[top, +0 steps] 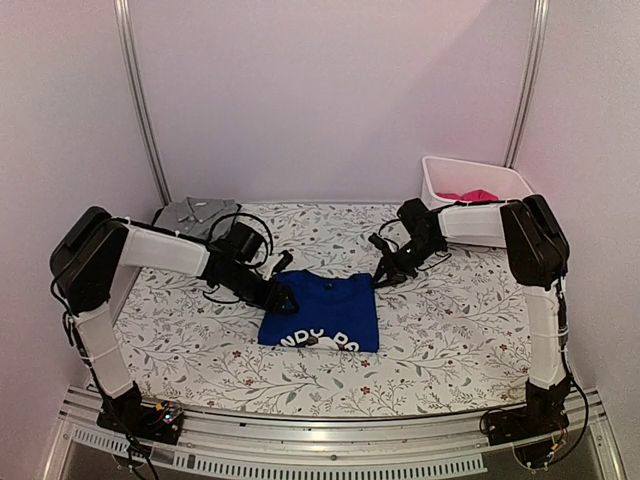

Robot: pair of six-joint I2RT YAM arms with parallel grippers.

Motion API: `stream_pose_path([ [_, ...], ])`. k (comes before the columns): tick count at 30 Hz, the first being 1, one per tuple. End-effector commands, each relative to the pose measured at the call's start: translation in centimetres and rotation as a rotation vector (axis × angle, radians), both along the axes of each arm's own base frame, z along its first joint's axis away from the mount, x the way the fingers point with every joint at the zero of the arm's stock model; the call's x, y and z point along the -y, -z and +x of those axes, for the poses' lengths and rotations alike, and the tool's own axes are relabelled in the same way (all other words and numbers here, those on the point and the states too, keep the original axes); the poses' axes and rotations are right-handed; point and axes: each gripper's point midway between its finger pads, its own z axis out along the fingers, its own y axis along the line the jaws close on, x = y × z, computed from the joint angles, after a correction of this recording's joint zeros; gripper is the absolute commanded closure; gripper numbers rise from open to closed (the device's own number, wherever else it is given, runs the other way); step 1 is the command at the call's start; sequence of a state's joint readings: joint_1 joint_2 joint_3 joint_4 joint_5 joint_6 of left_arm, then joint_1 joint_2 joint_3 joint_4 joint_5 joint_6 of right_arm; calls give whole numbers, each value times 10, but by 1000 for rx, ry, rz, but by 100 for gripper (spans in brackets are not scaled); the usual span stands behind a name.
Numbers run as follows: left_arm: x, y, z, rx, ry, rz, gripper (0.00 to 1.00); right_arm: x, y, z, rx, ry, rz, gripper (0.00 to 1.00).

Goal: Fold and stack the mixed laundry pile
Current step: Smooth out the square-folded T-shirt at the center of the board.

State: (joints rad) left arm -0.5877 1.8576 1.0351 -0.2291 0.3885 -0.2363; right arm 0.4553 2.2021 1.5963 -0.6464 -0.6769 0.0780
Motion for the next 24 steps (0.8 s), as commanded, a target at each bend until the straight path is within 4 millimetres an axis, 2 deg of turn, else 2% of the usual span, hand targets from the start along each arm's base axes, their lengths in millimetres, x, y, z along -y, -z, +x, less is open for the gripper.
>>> stream_pose_path([
  [1, -19, 24, -4, -44, -35, 62, 23, 8, 10, 25, 69, 63, -59, 96],
  [3, -22, 28, -4, -46, -40, 71, 24, 6, 0, 38, 120, 89, -45, 92],
  [5, -23, 29, -3, -45, -45, 74, 23, 11, -10, 49, 149, 122, -44, 70],
  [6, -24, 28, -2, -43, -48, 75, 23, 14, -13, 53, 144, 144, -41, 66],
  [9, -24, 26, 1, -30, -51, 78, 23, 23, -28, 60, 126, 199, 5, 61],
  [11, -25, 24, 4, -22, -51, 81, 22, 22, -40, 56, 89, 208, 74, 56],
  [13, -24, 10, 10, 22, -44, 81, 21, 16, -46, 48, 49, 189, 121, 55],
  [14, -21, -4, 14, 67, -33, 65, 19, 13, -46, 45, 28, 177, 139, 55],
  [17, 0, -56, 21, 249, 47, -7, 17, 7, -46, 36, -15, 146, 193, 55],
  [19, 22, -83, 13, 364, 147, -44, 16, 5, -40, 33, -50, 133, 200, 55],
  [21, 49, -96, -1, 436, 250, -74, 16, 3, -27, 29, -93, 112, 201, 56],
  [24, 90, -94, -24, 466, 381, -117, 18, 4, -14, 25, -124, 107, 190, 56],
])
